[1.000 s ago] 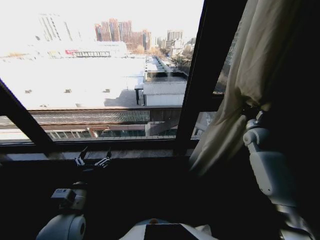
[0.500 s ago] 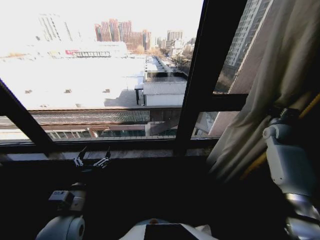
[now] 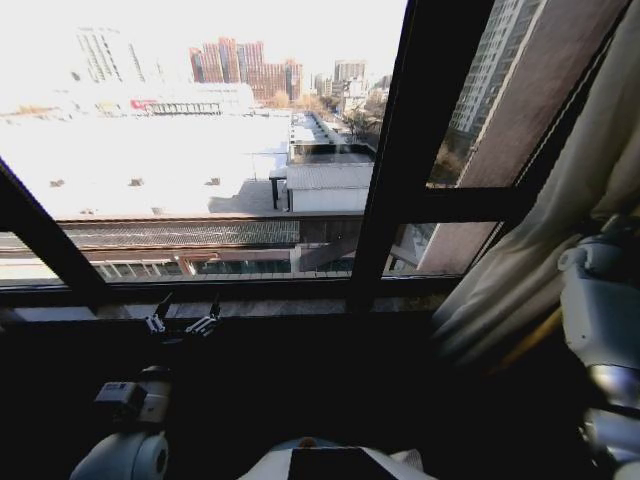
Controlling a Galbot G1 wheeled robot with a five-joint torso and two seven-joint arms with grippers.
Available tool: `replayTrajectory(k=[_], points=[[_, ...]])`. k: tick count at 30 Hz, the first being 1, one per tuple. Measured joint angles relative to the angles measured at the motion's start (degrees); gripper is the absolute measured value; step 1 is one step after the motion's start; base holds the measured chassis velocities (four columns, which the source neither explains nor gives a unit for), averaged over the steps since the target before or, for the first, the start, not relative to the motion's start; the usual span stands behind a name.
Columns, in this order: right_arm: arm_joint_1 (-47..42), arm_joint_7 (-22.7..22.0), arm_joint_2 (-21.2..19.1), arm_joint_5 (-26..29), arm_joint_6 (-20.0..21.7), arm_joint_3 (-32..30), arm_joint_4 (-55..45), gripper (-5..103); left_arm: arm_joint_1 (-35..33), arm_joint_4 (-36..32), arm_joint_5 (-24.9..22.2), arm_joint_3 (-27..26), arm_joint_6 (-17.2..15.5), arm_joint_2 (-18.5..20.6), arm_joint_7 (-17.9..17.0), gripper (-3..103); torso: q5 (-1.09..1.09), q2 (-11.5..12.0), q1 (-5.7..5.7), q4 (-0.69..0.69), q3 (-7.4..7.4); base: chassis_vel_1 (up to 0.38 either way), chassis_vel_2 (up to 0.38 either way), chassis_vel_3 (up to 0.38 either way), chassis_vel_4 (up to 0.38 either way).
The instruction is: Open the curtains by pulling them apart, changing their state from closed to fully open.
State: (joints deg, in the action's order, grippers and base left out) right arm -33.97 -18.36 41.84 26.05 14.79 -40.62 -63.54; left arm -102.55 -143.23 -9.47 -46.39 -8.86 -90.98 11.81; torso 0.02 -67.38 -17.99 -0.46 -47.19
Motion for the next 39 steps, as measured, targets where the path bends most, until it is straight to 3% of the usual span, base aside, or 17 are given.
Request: replayTrajectory(k=[6, 10, 12, 16, 19, 22, 25, 26, 31, 39], points=[[-7.5, 2.2, 1.4, 0.6, 0.3, -0.5, -9.2, 20, -0.1, 0.0, 0.0, 0.1, 0.1, -0.1, 0.0, 100, 0.01, 0.0, 0.0, 0.01, 0.0, 0.0, 0.0, 0.0, 0.0], [-15.0, 2.6, 4.9, 2.2, 2.2, 0.2, -21.9, 41, 0.2, 0.0, 0.0, 0.1, 0.1, 0.0, 0.0, 100, -0.01, 0.0, 0.0, 0.04, 0.0, 0.0, 0.0, 0.0, 0.0], [-16.7, 2.6, 5.9, 2.3, 2.5, 0.5, -24.5, 41, 0.3, 0.0, 0.0, 0.1, 0.1, 0.0, 0.0, 100, -0.01, 0.0, 0.0, 0.04, 0.0, 0.0, 0.0, 0.0, 0.0], [-26.8, 4.4, 9.9, 3.0, 4.0, 1.6, -35.7, 63, 0.4, 0.3, 0.0, 0.1, 0.1, 0.1, 0.0, 100, -0.02, 0.0, 0.0, 0.02, 0.0, 0.0, 0.0, 0.0, 0.0], [-31.3, 4.5, 12.2, 3.1, 4.2, 1.9, -40.3, 69, 0.6, 0.4, -0.3, 0.0, 0.1, 0.1, 0.0, 100, -0.01, 0.0, 0.0, 0.01, 0.01, 0.0, 0.0, 0.0, 0.0], [-38.1, 3.8, 15.6, 3.7, 4.5, 2.5, -48.9, 85, 1.3, 0.5, -0.7, -0.1, -0.3, 0.4, -0.2, 100, -0.03, 0.0, 0.0, 0.01, 0.01, 0.0, 0.0, 0.0, 0.0], [-41.1, 3.5, 17.7, 3.9, 4.6, 3.1, -53.6, 90, 1.6, 0.5, -1.0, 0.0, -0.5, 0.7, -0.2, 100, -0.03, 0.0, 0.01, 0.01, 0.01, 0.0, 0.0, 0.0, 0.0], [-43.1, 3.0, 19.4, 3.6, 4.7, 3.7, -57.6, 98, 1.7, 0.5, -1.2, 0.0, -0.6, 0.9, -0.3, 100, -0.03, 0.0, 0.0, 0.01, 0.01, 0.0, 0.0, 0.0, 0.0], [-46.4, 2.4, 22.1, 1.4, 4.7, 4.7, -63.0, 100, 2.2, 0.6, -1.4, 0.1, -0.5, 1.1, -0.4, 100, -0.03, 0.0, 0.0, 0.03, 0.01, 0.0, 0.0, 0.0, 0.0], [-51.4, 4.7, 25.3, -11.7, 2.1, 5.6, -65.4, 100, 2.1, 1.4, -1.4, 0.3, 0.9, 1.8, -0.4, 100, -0.02, 0.0, 0.01, 0.01, 0.01, 0.0, 0.0, 0.0, 0.0]])
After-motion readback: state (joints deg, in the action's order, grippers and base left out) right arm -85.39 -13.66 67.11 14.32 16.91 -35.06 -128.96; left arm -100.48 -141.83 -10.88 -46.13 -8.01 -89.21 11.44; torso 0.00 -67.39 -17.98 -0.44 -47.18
